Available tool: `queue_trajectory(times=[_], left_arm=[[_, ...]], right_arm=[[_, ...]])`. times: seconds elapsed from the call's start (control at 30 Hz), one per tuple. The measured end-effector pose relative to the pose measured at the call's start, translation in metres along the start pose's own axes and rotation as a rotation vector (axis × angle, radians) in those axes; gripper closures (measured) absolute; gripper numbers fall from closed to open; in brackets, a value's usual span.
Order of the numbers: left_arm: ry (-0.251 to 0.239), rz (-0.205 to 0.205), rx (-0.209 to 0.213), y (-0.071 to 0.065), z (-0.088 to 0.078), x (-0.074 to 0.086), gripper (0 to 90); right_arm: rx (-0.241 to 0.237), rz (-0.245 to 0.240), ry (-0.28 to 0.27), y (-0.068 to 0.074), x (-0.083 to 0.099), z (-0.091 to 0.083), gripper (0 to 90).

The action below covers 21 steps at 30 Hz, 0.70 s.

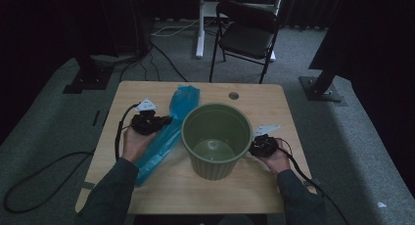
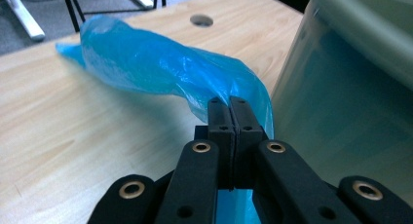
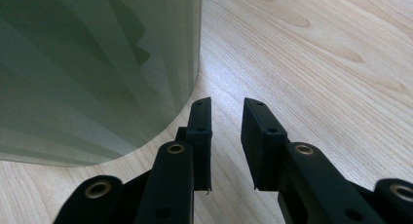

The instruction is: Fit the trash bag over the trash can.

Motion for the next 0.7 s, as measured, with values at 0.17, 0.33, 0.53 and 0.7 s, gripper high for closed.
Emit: queue_trajectory(times=[0.17,0.33,0.53,0.7], left_arm=[[-0.020,0.012,-0.008,-0.001,-0.008,-0.008,89.1],[-0.051,0.016,0.000,-0.004,-0.016,-0.017,89.1],[-0.083,0.028,0.013,-0.010,-0.027,-0.032,89.1],[-0.097,0.042,0.012,-0.013,-0.033,-0.042,89.1]], right_arm=[[-0.016,-0.008,0.003,0.002,0.000,0.001,72.0],[-0.024,-0.015,0.011,0.004,0.001,0.003,71.6],[-0.031,-0.019,0.019,0.005,0.002,0.004,71.1],[-0.034,-0.023,0.023,0.006,0.003,0.006,71.0]])
Point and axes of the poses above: each handheld gripper's, and its own axes: z roughly forward along the jaws, x roughly out of its underside, y roughly to its left, the point moved 9 cm from there along z, roughly forward along the jaws, and after that the axes turned 6 degrees about y, right-handed, at the moved point
